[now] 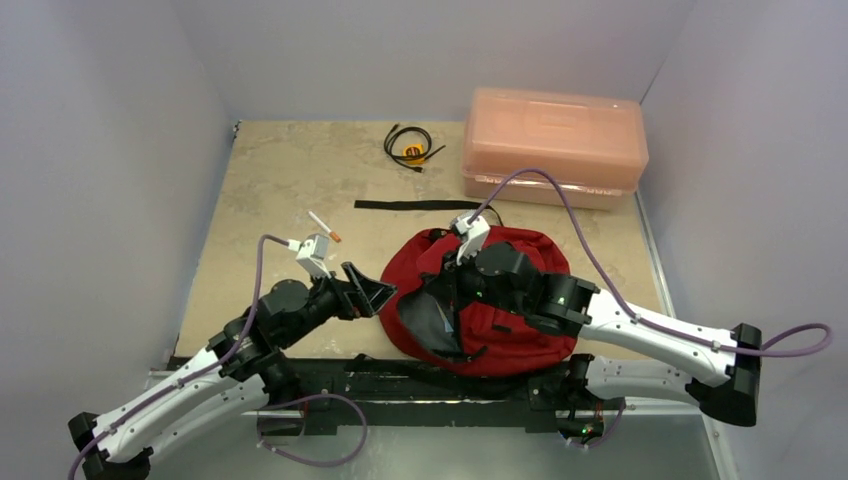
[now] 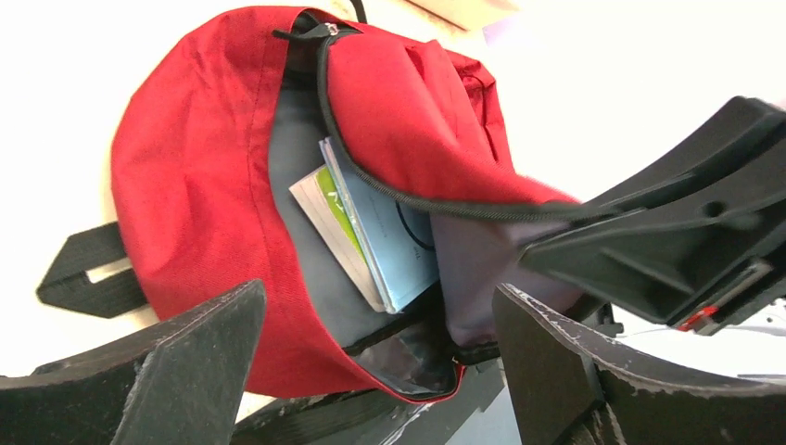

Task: Pack the student bag
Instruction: Adjust the student bag at the center of the board.

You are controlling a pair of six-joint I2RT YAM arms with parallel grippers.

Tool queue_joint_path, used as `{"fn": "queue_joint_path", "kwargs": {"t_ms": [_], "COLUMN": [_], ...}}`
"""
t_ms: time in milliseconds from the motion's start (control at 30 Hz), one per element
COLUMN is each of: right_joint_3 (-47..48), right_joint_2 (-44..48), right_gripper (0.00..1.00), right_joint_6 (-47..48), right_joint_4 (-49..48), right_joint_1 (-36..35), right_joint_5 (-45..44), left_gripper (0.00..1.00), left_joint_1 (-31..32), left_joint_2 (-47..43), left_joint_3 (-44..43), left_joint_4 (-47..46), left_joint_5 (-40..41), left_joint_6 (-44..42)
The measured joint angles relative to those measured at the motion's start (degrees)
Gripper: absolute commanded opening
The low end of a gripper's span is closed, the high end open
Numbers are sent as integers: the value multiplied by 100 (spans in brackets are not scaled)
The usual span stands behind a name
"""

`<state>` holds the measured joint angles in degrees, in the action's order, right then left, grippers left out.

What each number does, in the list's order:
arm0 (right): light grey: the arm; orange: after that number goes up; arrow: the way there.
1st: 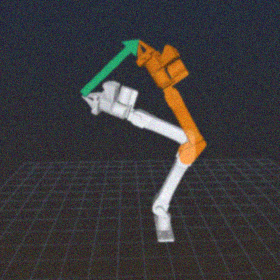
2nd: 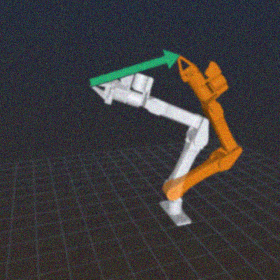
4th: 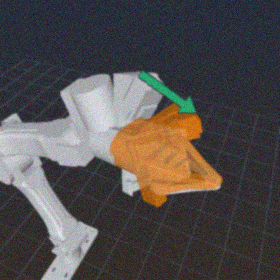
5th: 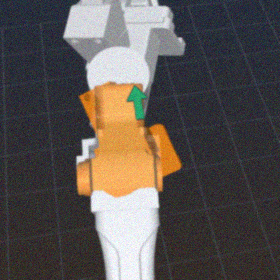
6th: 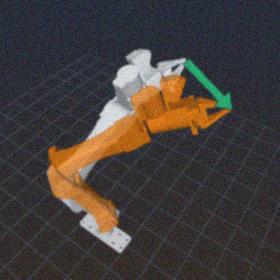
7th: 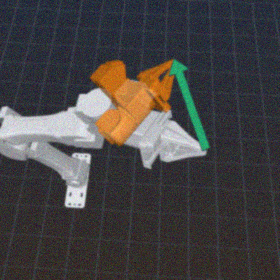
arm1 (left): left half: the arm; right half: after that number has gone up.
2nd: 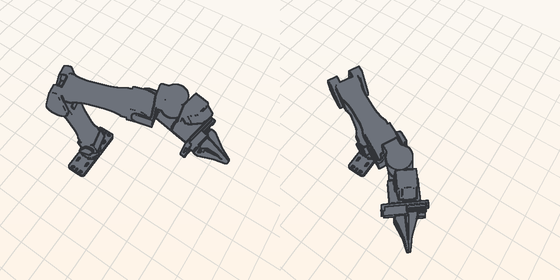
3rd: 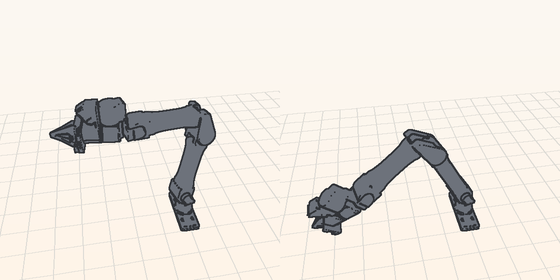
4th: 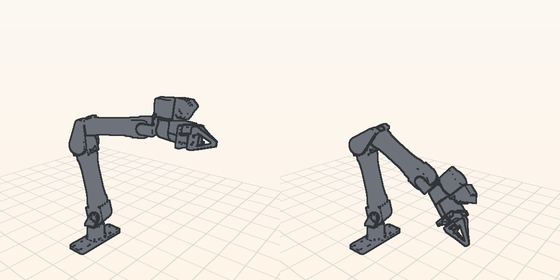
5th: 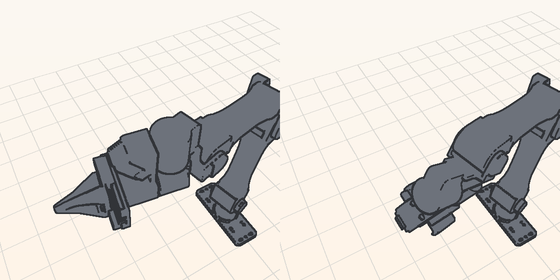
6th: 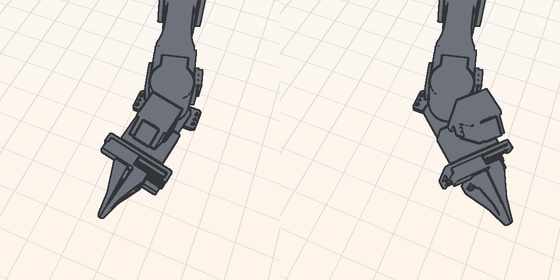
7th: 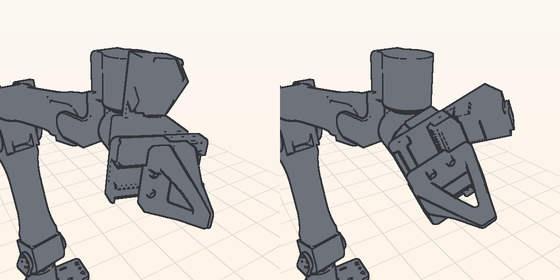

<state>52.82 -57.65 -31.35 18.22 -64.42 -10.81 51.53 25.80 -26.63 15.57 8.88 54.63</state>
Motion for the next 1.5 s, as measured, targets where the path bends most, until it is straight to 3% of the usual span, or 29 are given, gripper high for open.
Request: {"fn": "queue_joint_path", "kwargs": {"t_ms": [267,500,600,733,767,800,833,933,967,1167,1333,1500], "right_joint_3": [44,9,9,70,105,164,238,636,800,1556,994,343], "right_joint_2": [13,898,732,11,-184,-424,-645,-1246,-1421,-2105,-1458,-516], "right_gripper": [14,14,14,14,18,89,94,94,99,99,99,99], "right_joint_6": [-2,0,-2,-4,-4,-4,-9,216,262,780,776,-284], "right_joint_4": [918,1281,1191,901,839,774,721,798,855,1263,1198,1506], "right_joint_1": [0,0,-2,-2,-2,-4,-4,-63,-109,-553,-660,-595], "right_joint_5": [614,745,737,909,997,1126,1279,1488,1478,946,855,68], "left_gripper": [96,96,96,96,97,97,97,97,97,94,95,97], "left_joint_1": [0,2,4,2,2,2,-2,-59,-109,-535,-881,-1025], "left_joint_2": [442,2028,2608,2667,2605,2496,2365,2022,1956,1823,1231,1462], "left_joint_3": [-1178,-1670,-1720,-1740,-1744,-1755,-1775,-1862,-1899,-1906,-1598,-1462], "left_joint_4": [835,588,518,678,734,848,979,1274,1353,1849,2065,1847], "left_joint_5": [-2,-748,-1141,-1344,-1322,-1272,-1182,-879,-785,-413,-439,-1084], "left_joint_6": [-629,-1021,-1097,-1180,-1196,-1226,-1255,-1379,-1412,-1421,-1327,-1351]}}
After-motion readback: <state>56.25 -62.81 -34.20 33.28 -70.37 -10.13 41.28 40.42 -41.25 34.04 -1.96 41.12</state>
